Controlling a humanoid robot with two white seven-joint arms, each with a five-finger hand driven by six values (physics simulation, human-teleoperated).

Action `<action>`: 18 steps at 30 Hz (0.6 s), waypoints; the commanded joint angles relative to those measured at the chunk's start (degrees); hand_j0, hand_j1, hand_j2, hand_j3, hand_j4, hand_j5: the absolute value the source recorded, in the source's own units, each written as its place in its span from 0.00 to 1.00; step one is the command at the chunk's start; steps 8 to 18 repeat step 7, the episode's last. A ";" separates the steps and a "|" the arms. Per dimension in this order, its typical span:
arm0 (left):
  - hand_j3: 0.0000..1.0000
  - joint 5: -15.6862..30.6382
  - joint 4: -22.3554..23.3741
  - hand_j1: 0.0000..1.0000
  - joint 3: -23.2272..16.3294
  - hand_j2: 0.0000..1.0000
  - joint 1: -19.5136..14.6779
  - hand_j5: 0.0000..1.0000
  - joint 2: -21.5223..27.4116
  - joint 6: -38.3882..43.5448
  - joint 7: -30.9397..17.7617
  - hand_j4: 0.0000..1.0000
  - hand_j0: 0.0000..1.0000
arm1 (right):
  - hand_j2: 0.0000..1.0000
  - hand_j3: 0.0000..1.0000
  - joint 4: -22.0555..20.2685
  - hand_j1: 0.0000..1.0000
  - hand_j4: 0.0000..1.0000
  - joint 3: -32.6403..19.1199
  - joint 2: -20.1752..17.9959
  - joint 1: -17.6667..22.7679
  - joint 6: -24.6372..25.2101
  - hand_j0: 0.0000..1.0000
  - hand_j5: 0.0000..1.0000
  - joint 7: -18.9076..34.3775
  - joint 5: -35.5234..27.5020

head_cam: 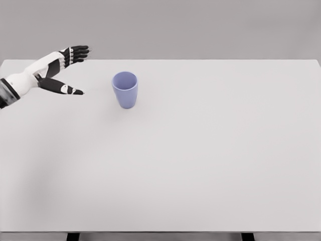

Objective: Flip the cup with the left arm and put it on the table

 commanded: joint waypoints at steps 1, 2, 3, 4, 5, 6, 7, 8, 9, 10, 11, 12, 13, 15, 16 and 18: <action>1.00 -0.19 0.53 1.00 -0.03 1.00 0.00 1.00 2.63 -0.59 0.01 1.00 1.00 | 1.00 1.00 0.00 1.00 1.00 0.00 0.00 -0.09 0.00 1.00 1.00 0.01 -0.01; 1.00 -1.34 0.53 1.00 -0.03 1.00 0.09 1.00 2.63 -0.59 0.01 1.00 1.00 | 1.00 1.00 0.00 1.00 1.00 0.00 0.00 0.00 0.00 1.00 1.00 0.01 -0.01; 1.00 -3.35 0.45 1.00 -0.03 1.00 0.35 1.00 2.19 -0.85 0.01 1.00 1.00 | 1.00 1.00 0.00 1.00 1.00 0.00 0.00 0.00 0.00 1.00 1.00 0.01 -0.01; 1.00 -5.55 0.53 1.00 -0.03 1.00 0.61 1.00 1.93 -2.52 0.01 1.00 1.00 | 1.00 1.00 0.00 1.00 1.00 0.00 0.00 0.00 0.00 1.00 1.00 0.01 -0.01; 1.00 -6.35 0.53 1.00 -0.03 1.00 0.97 1.00 1.93 -3.49 0.01 1.00 1.00 | 1.00 1.00 0.00 1.00 1.00 0.00 0.00 0.00 0.00 1.00 1.00 0.01 -0.01; 1.00 -6.79 0.53 1.00 -0.11 1.00 1.23 1.00 1.93 -4.90 0.01 1.00 1.00 | 1.00 1.00 0.00 1.00 1.00 0.00 0.00 -0.09 0.00 1.00 1.00 0.01 -0.01; 1.00 -6.79 0.53 1.00 -0.03 1.00 1.49 1.00 2.01 -5.16 0.01 1.00 1.00 | 1.00 1.00 0.00 1.00 1.00 0.00 0.00 0.00 0.00 1.00 1.00 0.01 -0.01; 1.00 -6.79 0.53 1.00 -0.03 1.00 1.49 1.00 2.01 -5.16 0.01 1.00 1.00 | 1.00 1.00 0.00 1.00 1.00 0.00 0.00 0.00 0.00 1.00 1.00 0.01 -0.01; 1.00 -6.79 0.53 1.00 -0.03 1.00 1.49 1.00 2.01 -5.16 0.01 1.00 1.00 | 1.00 1.00 0.00 1.00 1.00 0.00 0.00 0.00 0.00 1.00 1.00 0.01 -0.01; 1.00 -6.79 0.53 1.00 -0.03 1.00 1.49 1.00 2.01 -5.16 0.01 1.00 1.00 | 1.00 1.00 0.00 1.00 1.00 0.00 0.00 0.00 0.00 1.00 1.00 0.01 -0.01; 1.00 -6.79 0.53 1.00 -0.03 1.00 1.49 1.00 2.01 -5.16 0.01 1.00 1.00 | 1.00 1.00 0.00 1.00 1.00 0.00 0.00 0.00 0.00 1.00 1.00 0.01 -0.01; 1.00 -6.79 0.53 1.00 -0.03 1.00 1.49 1.00 2.01 -5.16 0.01 1.00 1.00 | 1.00 1.00 0.00 1.00 1.00 0.00 0.00 0.00 0.00 1.00 1.00 0.01 -0.01; 1.00 -6.79 0.53 1.00 -0.03 1.00 1.49 1.00 2.01 -5.16 0.01 1.00 1.00 | 1.00 1.00 0.00 1.00 1.00 0.00 0.00 0.00 0.00 1.00 1.00 0.01 -0.01; 1.00 -6.79 0.53 1.00 -0.03 1.00 1.49 1.00 2.01 -5.16 0.01 1.00 1.00 | 1.00 1.00 0.00 1.00 1.00 0.00 0.00 0.00 0.00 1.00 1.00 0.01 -0.01; 1.00 -6.79 0.53 1.00 -0.03 1.00 1.49 1.00 2.01 -5.16 0.01 1.00 1.00 | 1.00 1.00 0.00 1.00 1.00 0.00 0.00 0.00 0.00 1.00 1.00 0.01 -0.01; 1.00 -6.79 0.53 1.00 -0.03 1.00 1.49 1.00 2.01 -5.16 0.01 1.00 1.00 | 1.00 1.00 0.00 1.00 1.00 0.00 0.00 0.00 0.00 1.00 1.00 0.01 -0.01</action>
